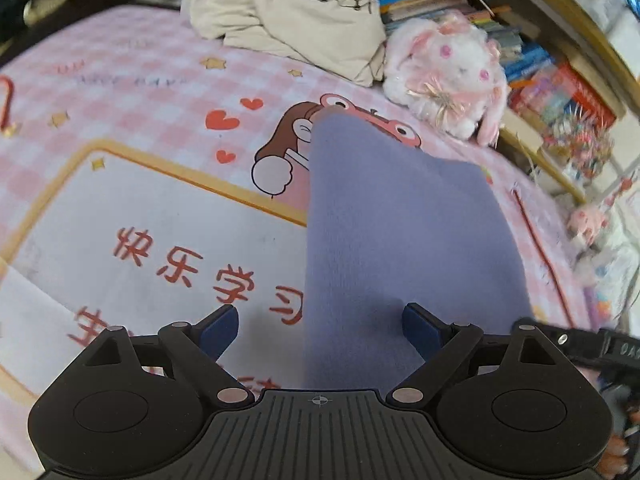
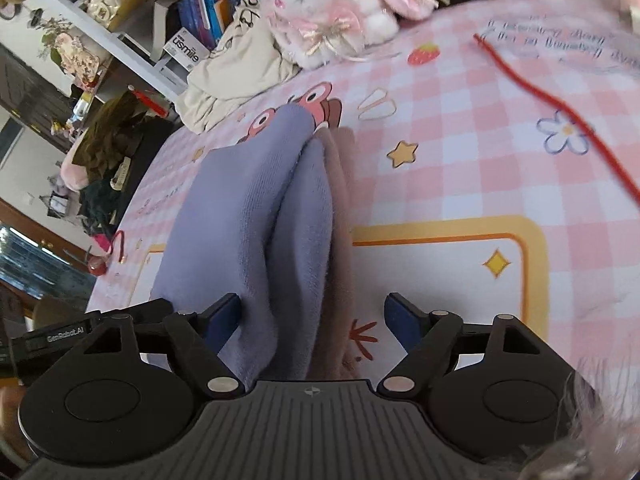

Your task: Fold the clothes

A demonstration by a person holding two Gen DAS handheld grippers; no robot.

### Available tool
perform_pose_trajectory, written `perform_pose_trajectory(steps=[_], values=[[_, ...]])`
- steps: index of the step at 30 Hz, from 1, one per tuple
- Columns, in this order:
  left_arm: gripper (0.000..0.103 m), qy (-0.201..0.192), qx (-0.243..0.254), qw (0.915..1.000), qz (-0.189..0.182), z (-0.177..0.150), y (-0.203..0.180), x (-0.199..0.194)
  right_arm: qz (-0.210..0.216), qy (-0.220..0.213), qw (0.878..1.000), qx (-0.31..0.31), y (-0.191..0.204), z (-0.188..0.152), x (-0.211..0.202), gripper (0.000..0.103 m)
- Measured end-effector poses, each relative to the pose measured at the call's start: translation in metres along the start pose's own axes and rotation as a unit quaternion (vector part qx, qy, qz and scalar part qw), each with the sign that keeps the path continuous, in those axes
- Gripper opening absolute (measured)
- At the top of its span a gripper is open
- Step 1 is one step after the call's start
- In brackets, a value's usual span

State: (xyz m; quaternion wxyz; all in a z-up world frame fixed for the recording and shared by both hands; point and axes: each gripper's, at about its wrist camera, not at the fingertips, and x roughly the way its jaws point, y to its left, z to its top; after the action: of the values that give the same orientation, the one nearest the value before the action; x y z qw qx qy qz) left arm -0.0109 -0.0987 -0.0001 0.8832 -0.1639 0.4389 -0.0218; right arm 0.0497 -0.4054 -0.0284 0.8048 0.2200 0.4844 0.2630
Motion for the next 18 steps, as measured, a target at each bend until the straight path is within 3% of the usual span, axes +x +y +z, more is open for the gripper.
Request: perform_pose_trajectory(steps=[1, 4, 5, 6, 7, 9, 10, 13, 15, 16, 18], values=[[0.092, 0.003, -0.004, 1.0, -0.006, 0.001, 0.001, 0.003, 0.004, 0.001, 1.0, 0.007, 0.0, 0.001, 0.002, 0.076], [0.09, 0.014, -0.014, 0.9995, -0.026, 0.003, 0.005, 0.01, 0.015, 0.015, 0.999, 0.028, 0.0, 0.002, 0.01, 0.049], [0.089, 0.017, -0.018, 0.9992, -0.032, 0.004, 0.006, 0.013, 0.014, 0.016, 0.999, 0.027, 0.003, 0.002, 0.011, 0.047], [0.08, 0.021, -0.022, 0.9988, -0.039, 0.004, 0.007, 0.015, 0.009, 0.011, 1.0, 0.014, 0.007, 0.0, 0.009, 0.041], [0.061, 0.024, -0.025, 0.9984, -0.045, 0.005, 0.008, 0.018, 0.003, 0.005, 1.0, -0.002, 0.013, -0.003, 0.007, 0.038], [0.054, 0.031, -0.032, 0.9973, -0.058, 0.007, 0.011, 0.023, -0.011, -0.011, 0.999, -0.045, 0.027, -0.009, -0.001, 0.032], [0.05, 0.028, -0.005, 0.9984, -0.049, 0.007, 0.003, 0.02, -0.017, -0.015, 0.998, -0.066, 0.034, -0.012, -0.005, 0.029], [0.048, 0.039, 0.069, 0.9961, -0.039, 0.004, -0.014, 0.008, -0.034, -0.007, 0.992, -0.124, 0.05, -0.027, -0.015, 0.027], [0.049, 0.05, 0.113, 0.9917, -0.038, 0.002, -0.022, 0.001, -0.038, 0.013, 0.992, -0.121, 0.048, -0.033, -0.017, 0.029], [0.052, 0.058, 0.109, 0.9915, -0.041, 0.003, -0.019, 0.002, -0.037, 0.02, 0.993, -0.107, 0.043, -0.034, -0.017, 0.032], [0.059, 0.075, 0.097, 0.9912, -0.049, 0.005, -0.01, 0.003, -0.03, 0.023, 0.997, -0.065, 0.032, -0.033, -0.018, 0.054]])
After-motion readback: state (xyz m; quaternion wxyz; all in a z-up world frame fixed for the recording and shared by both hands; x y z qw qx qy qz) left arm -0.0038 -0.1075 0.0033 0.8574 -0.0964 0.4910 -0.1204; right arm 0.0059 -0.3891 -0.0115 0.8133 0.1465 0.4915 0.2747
